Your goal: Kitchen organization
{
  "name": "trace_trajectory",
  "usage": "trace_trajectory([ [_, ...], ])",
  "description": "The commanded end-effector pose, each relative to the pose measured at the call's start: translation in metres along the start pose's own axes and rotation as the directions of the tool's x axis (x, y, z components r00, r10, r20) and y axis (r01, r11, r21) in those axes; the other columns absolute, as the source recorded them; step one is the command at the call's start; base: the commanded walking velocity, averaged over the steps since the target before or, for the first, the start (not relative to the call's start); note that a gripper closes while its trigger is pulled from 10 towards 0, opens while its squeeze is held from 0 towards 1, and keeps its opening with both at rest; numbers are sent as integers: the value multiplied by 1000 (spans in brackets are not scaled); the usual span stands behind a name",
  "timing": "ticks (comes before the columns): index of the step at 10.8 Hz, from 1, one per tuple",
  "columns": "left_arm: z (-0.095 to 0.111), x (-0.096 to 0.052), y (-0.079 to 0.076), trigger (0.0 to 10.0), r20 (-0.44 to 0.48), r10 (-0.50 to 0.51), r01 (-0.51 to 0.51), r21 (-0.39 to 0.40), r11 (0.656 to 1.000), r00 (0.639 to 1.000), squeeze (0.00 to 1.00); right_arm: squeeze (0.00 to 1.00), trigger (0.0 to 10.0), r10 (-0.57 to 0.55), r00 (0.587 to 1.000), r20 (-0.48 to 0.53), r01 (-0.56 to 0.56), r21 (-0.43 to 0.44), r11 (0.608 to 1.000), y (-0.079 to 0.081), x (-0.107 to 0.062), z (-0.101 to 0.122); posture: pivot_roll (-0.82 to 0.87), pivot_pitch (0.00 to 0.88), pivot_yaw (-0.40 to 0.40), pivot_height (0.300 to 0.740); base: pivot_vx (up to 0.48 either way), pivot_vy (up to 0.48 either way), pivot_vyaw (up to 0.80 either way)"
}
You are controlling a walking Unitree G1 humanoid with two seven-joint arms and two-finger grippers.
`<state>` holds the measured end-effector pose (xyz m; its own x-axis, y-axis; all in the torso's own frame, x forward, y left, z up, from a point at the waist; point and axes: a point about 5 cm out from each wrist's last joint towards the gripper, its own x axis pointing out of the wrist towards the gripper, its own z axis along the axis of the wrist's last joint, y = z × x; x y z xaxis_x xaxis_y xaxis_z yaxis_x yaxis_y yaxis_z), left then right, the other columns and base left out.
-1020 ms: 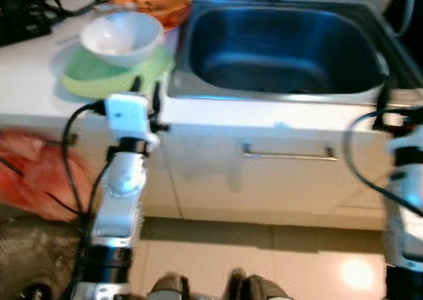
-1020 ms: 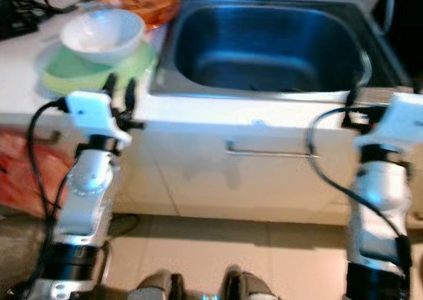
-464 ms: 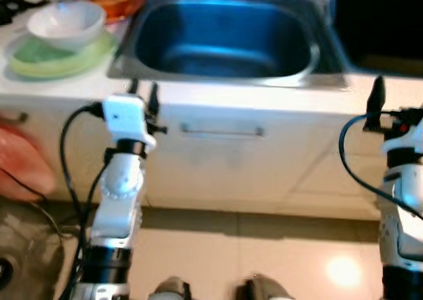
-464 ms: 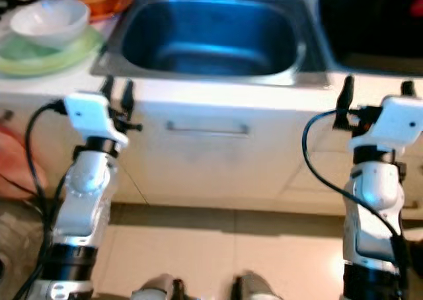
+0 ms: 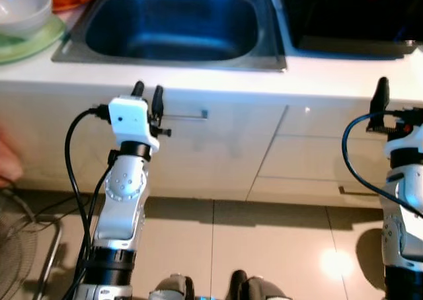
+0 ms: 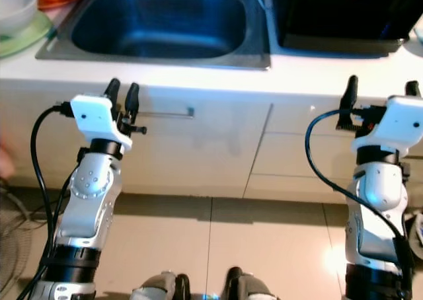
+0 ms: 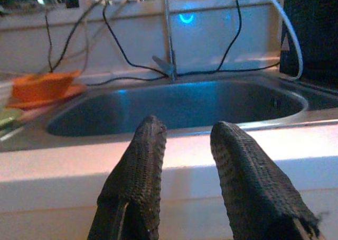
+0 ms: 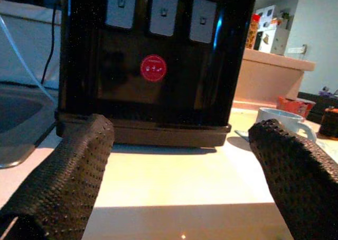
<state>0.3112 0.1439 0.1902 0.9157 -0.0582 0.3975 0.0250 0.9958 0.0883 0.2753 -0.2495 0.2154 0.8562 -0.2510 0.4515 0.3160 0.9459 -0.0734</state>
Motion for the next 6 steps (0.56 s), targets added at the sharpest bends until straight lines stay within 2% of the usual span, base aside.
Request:
trace_trajectory([
  [1, -9, -5, 5, 10000, -31, 16, -16, 7, 1000, 999, 0, 0, 10000, -4, 1000, -20, 4, -2, 1000, -3, -3, -4, 46, 198, 25, 740, 0, 0, 0],
  [2, -19, -10, 9, 10000, -67, 28, -26, 16, 1000, 997, 0, 0, 10000, -6, 999, -40, 6, -7, 1000, -5, -5, -10, 44, 197, 24, 740, 0, 0, 0],
  [3, -35, -17, 15, 10000, -134, 42, -38, 36, 999, 990, 0, 0, 10000, -5, 992, -122, 3, -16, 1000, -10, -12, -29, 43, 195, 22, 740, 0, 0, 0],
  [4, -45, -22, 19, 10000, -176, 60, -56, 24, 998, 983, 0, 0, 10000, -5, 972, -235, -8, -54, 999, -15, -20, -51, 42, 193, 21, 740, 0, 0, 0],
  [6, -67, -33, 24, 10000, -267, 63, -51, 52, 997, 962, 0, 0, 10000, 22, 908, -418, -63, -83, 995, -22, -41, -91, 41, 190, 17, 740, 0, 0, 0],
])
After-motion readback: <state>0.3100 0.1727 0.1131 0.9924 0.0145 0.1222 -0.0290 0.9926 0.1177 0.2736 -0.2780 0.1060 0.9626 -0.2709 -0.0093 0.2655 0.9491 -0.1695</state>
